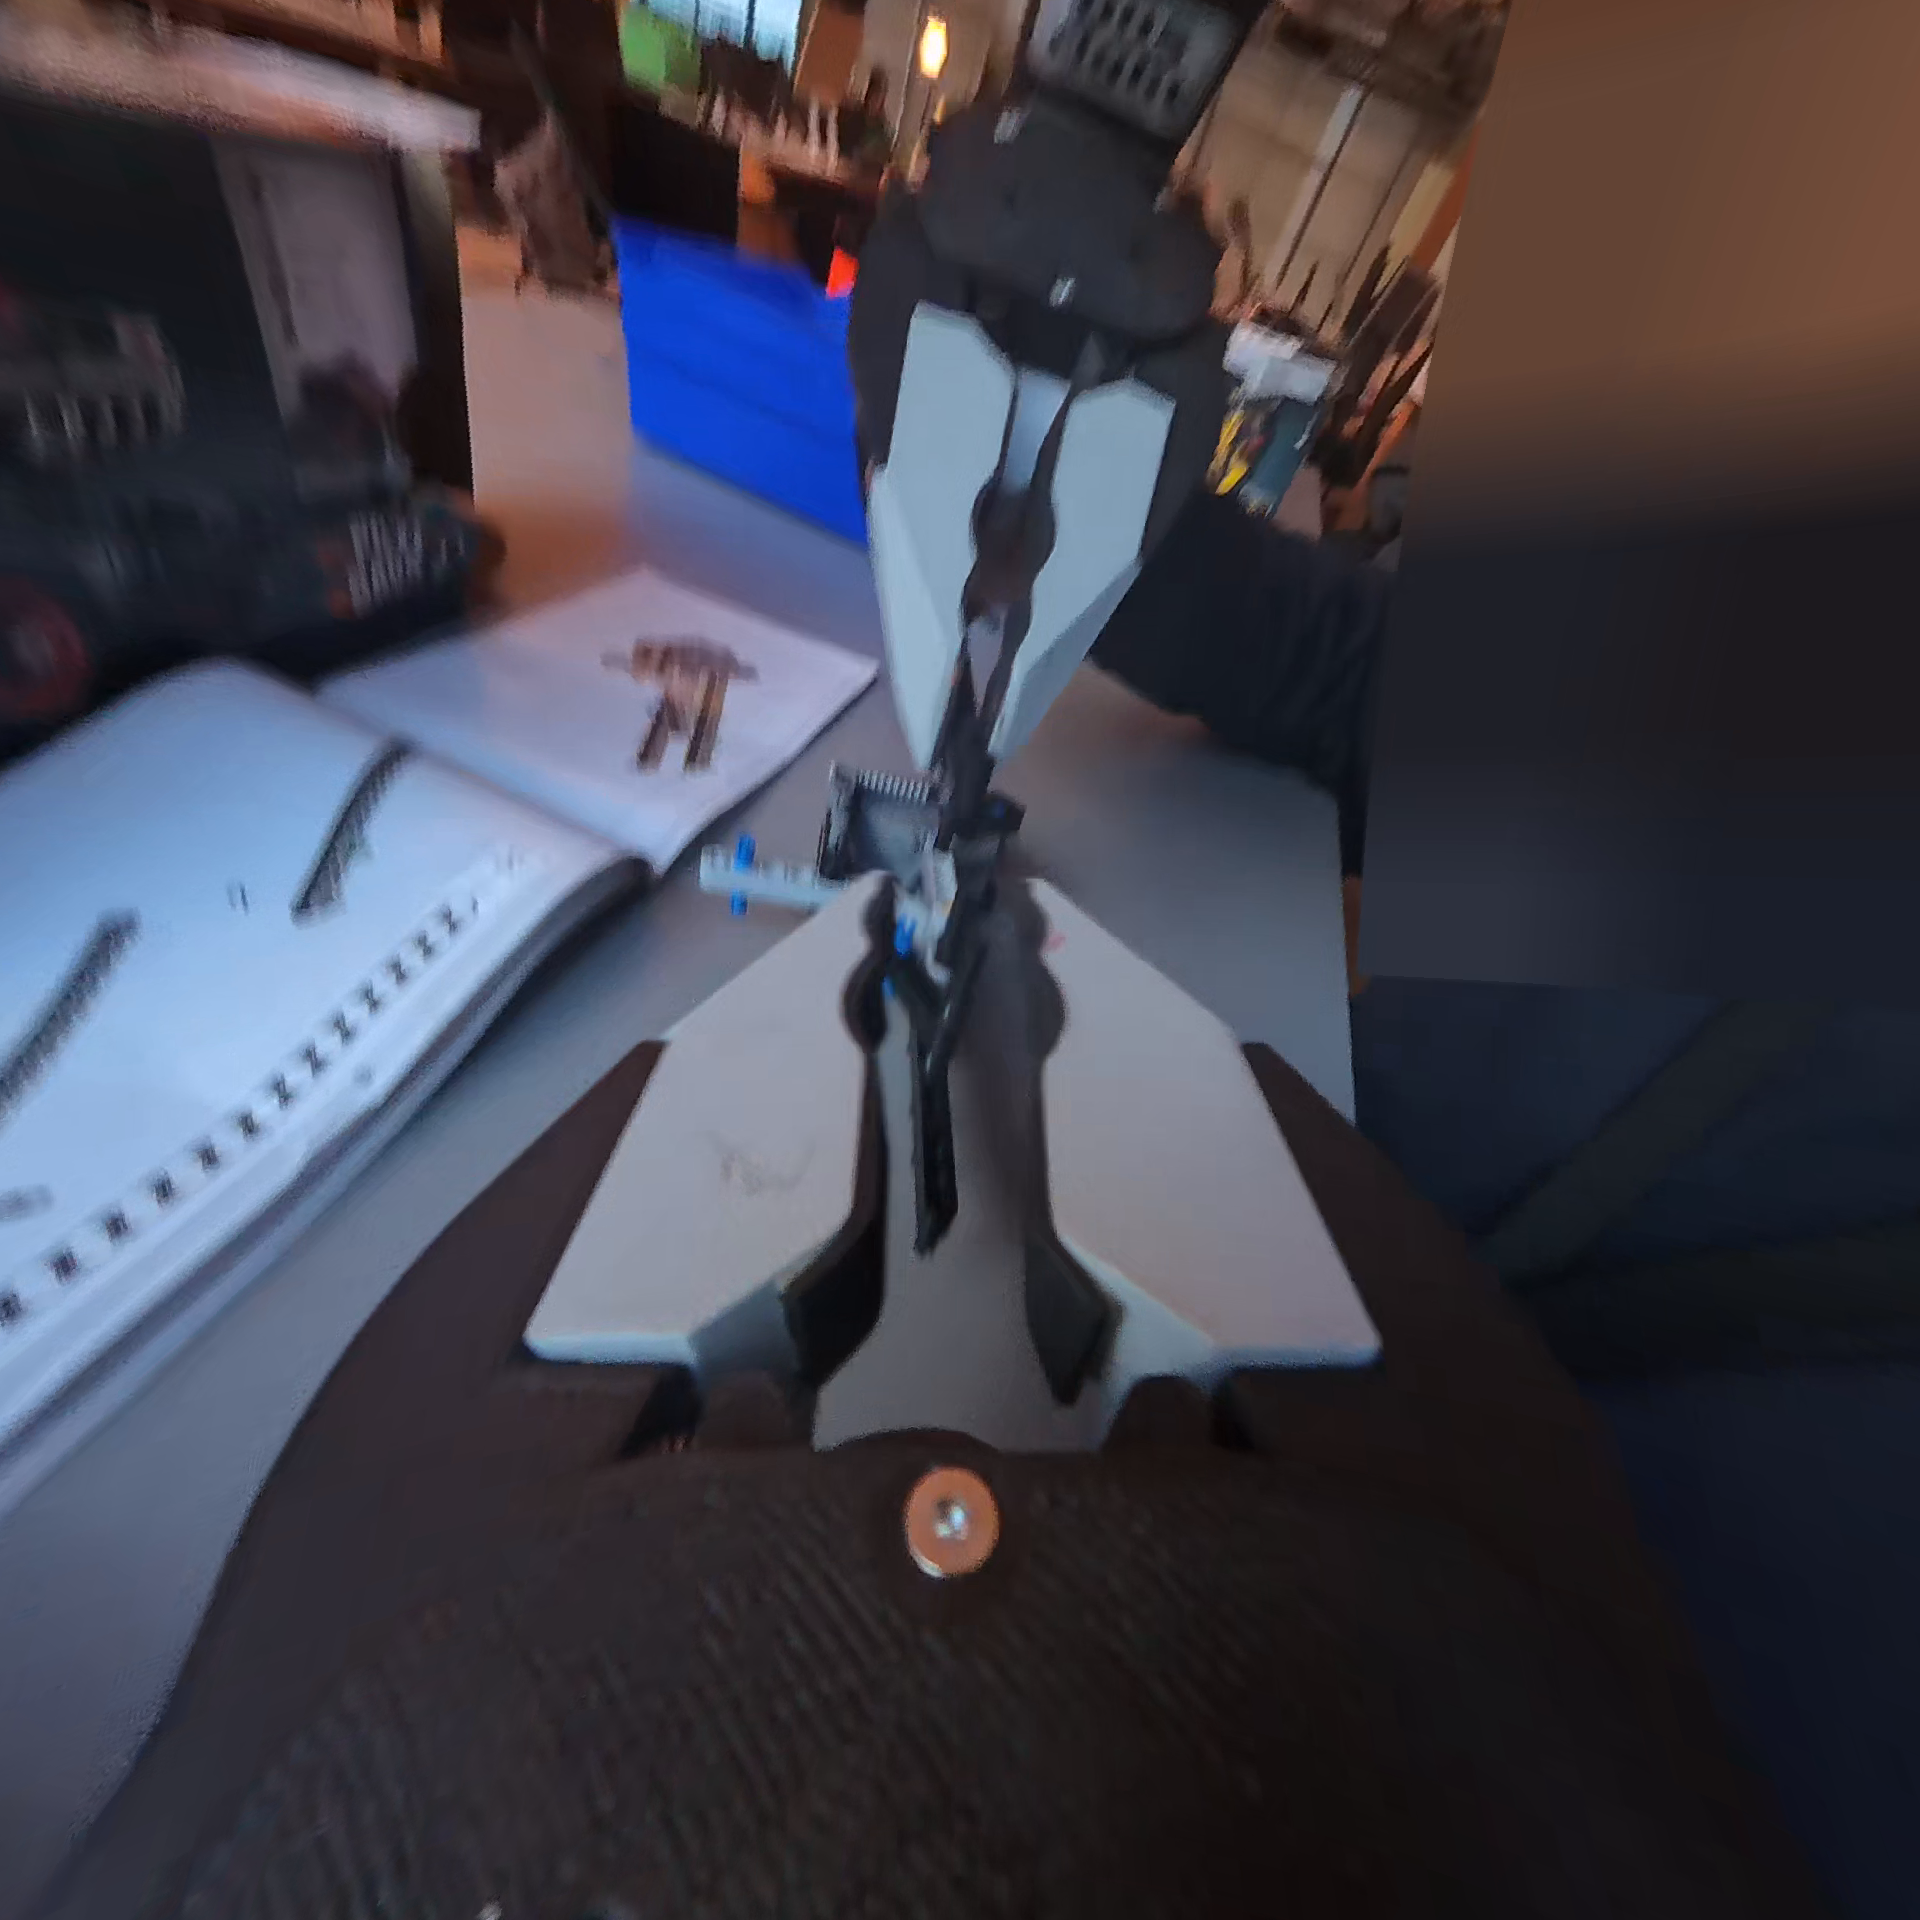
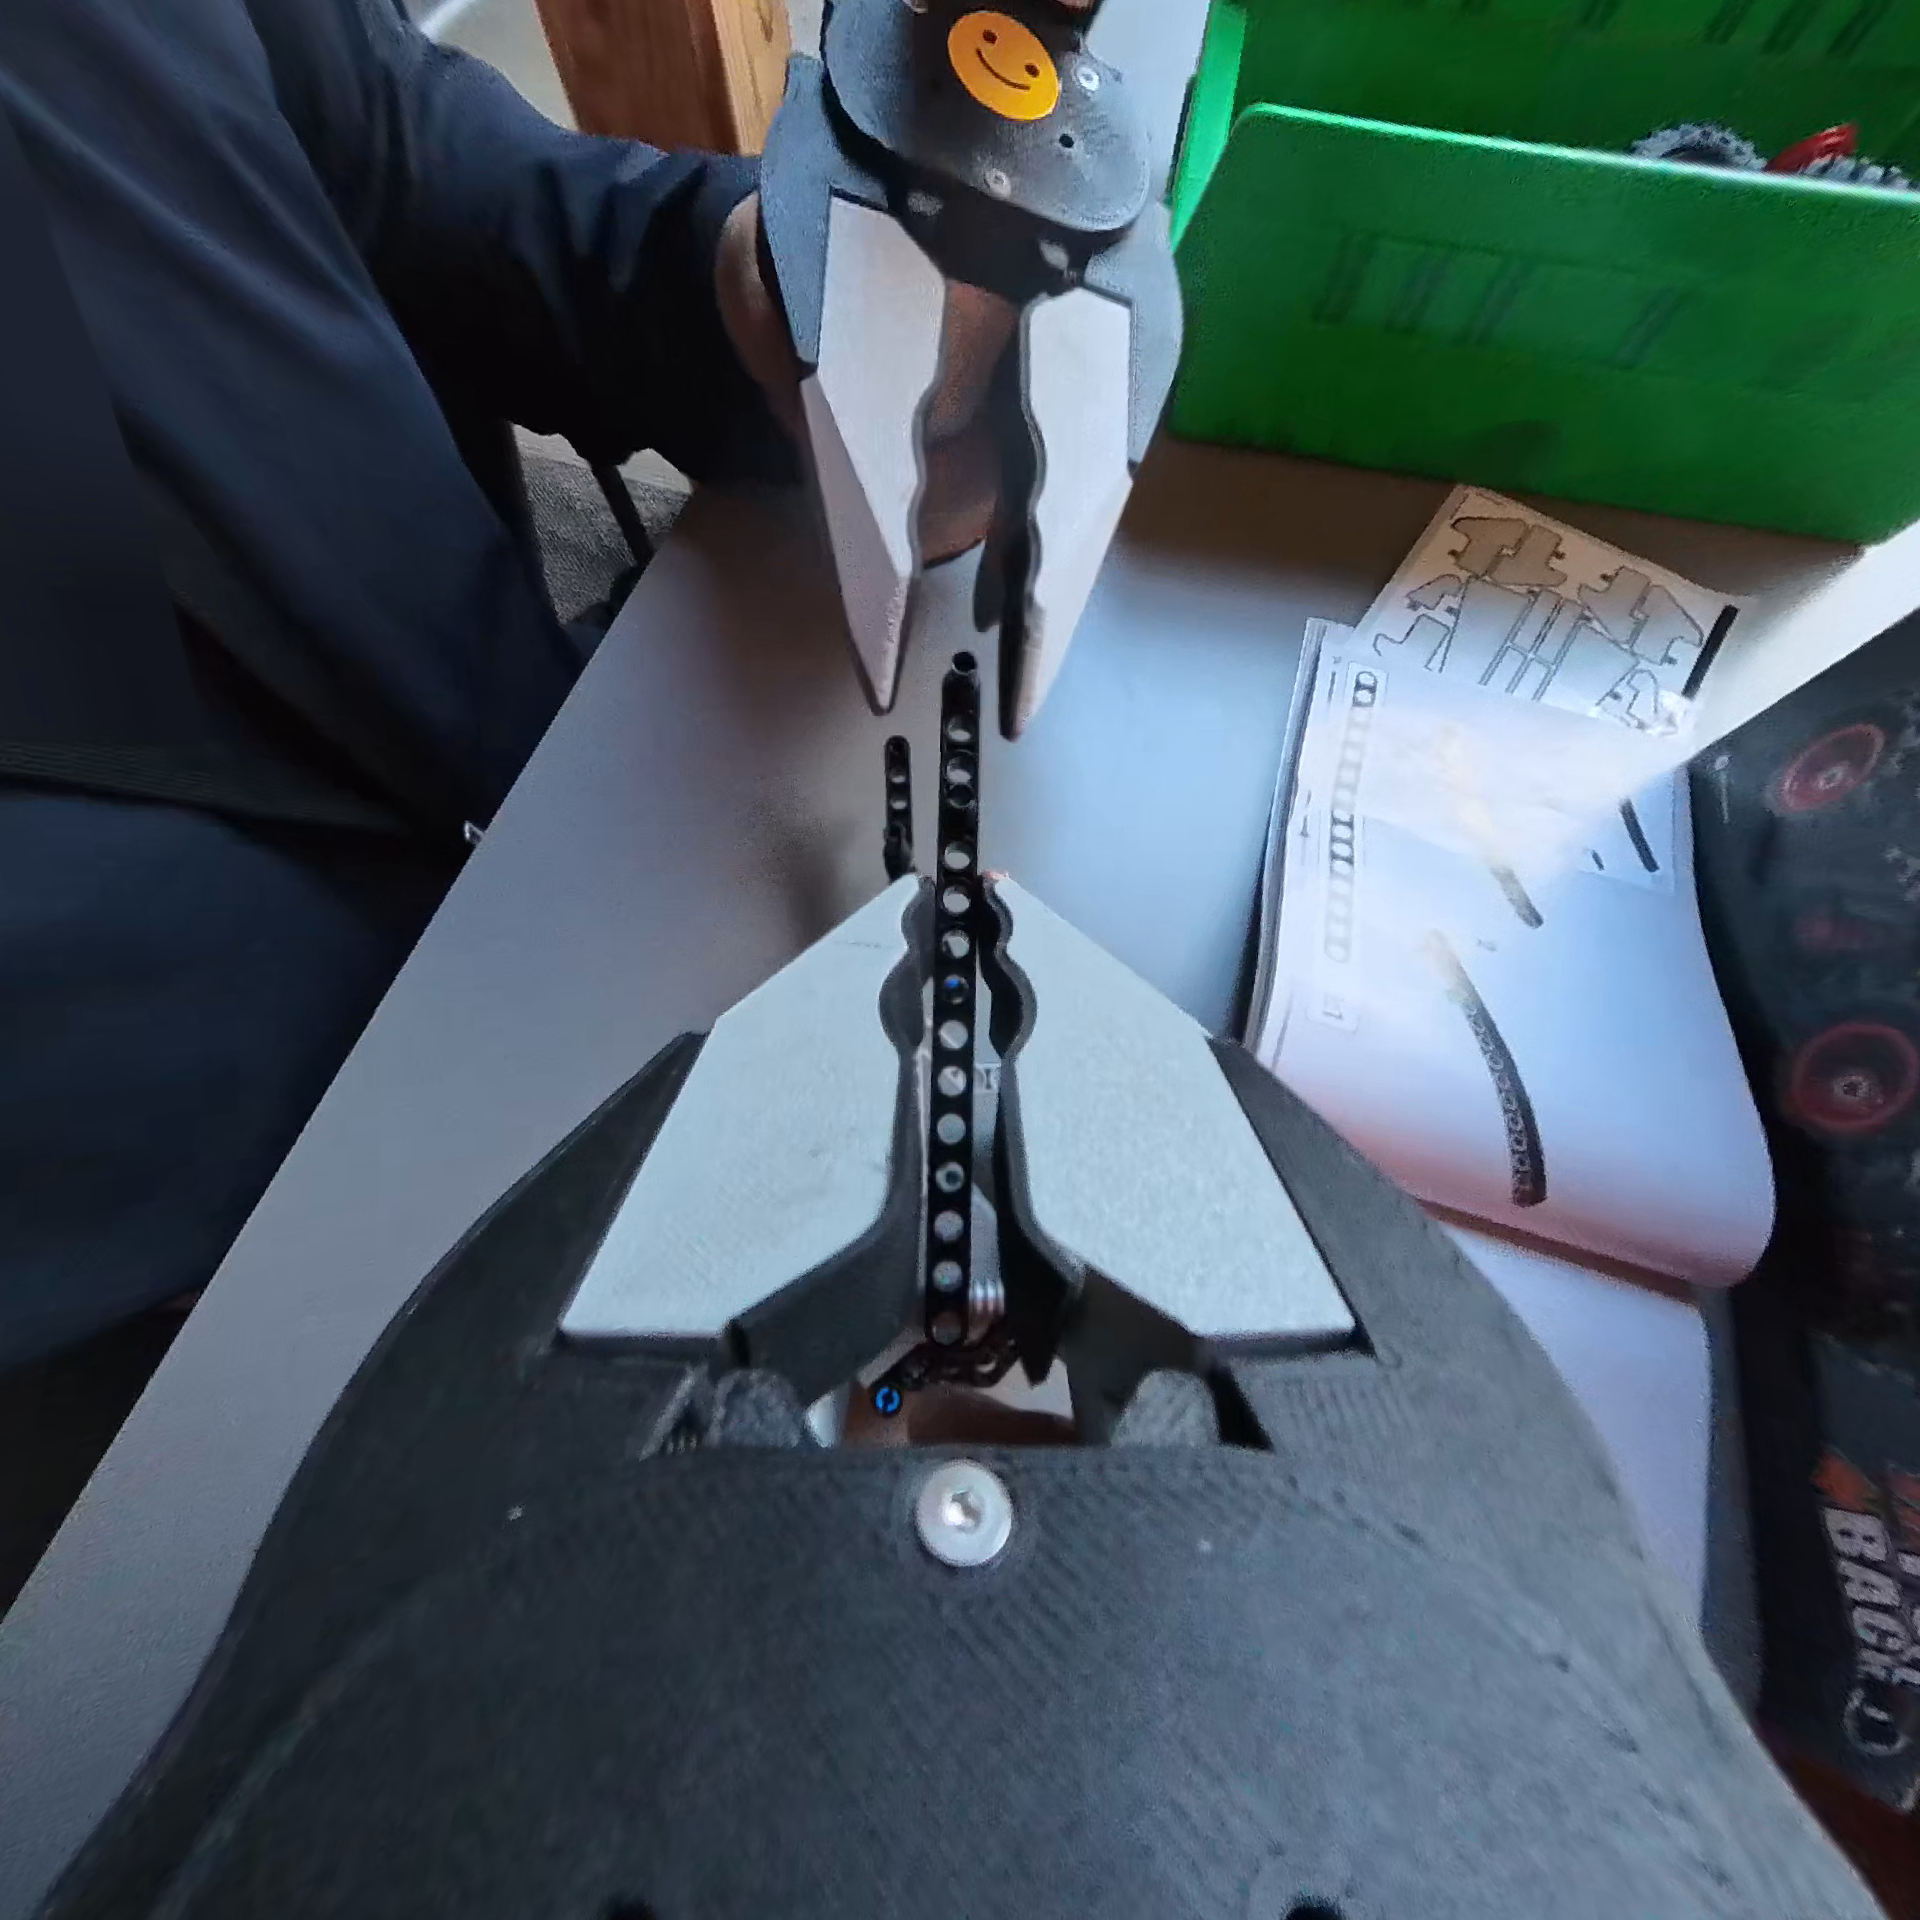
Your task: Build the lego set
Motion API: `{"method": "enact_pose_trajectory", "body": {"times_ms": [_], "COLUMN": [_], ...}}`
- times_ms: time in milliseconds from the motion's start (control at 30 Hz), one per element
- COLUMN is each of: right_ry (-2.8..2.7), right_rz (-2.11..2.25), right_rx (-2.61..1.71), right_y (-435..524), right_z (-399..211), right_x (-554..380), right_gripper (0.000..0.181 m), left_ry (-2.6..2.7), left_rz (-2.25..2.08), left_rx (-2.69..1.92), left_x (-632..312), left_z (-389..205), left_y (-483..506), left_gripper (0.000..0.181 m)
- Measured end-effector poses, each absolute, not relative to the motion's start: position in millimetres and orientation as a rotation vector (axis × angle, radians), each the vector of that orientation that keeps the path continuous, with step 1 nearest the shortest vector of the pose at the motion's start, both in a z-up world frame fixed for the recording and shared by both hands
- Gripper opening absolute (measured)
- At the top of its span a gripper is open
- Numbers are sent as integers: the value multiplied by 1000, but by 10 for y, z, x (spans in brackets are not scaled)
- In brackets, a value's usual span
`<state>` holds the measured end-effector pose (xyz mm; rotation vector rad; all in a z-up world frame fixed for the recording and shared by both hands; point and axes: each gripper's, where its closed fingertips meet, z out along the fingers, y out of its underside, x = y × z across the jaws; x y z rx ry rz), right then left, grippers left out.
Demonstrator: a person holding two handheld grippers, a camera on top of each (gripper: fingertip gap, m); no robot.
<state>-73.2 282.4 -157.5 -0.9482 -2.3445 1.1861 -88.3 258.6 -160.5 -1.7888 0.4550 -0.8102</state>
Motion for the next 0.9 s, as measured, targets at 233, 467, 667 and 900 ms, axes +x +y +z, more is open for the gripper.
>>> {"method": "enact_pose_trajectory", "body": {"times_ms": [233,467,667,900], "right_ry": [-2364,-2383,-2426,-2418], "right_rz": [1251,1252,1168,1223], "right_rx": [-952,-955,-943,-969], "right_y": [2764,2649,2537,2519], "right_z": [-1665,-1682,-1747,-1738], "right_x": [-720,-727,-792,-819], "right_gripper": [4,5,5,5], "left_ry": [556,585,481,498], "left_rz": [-698,-578,-565,-569], "left_rx": [-1951,-2092,-1968,-1945], "left_x": [-743,-898,-1063,-1003], "left_z": [-1944,-2122,-1845,-1757], "left_y": [2531,2421,2301,2335], "left_gripper": [29,30,28,16]}}
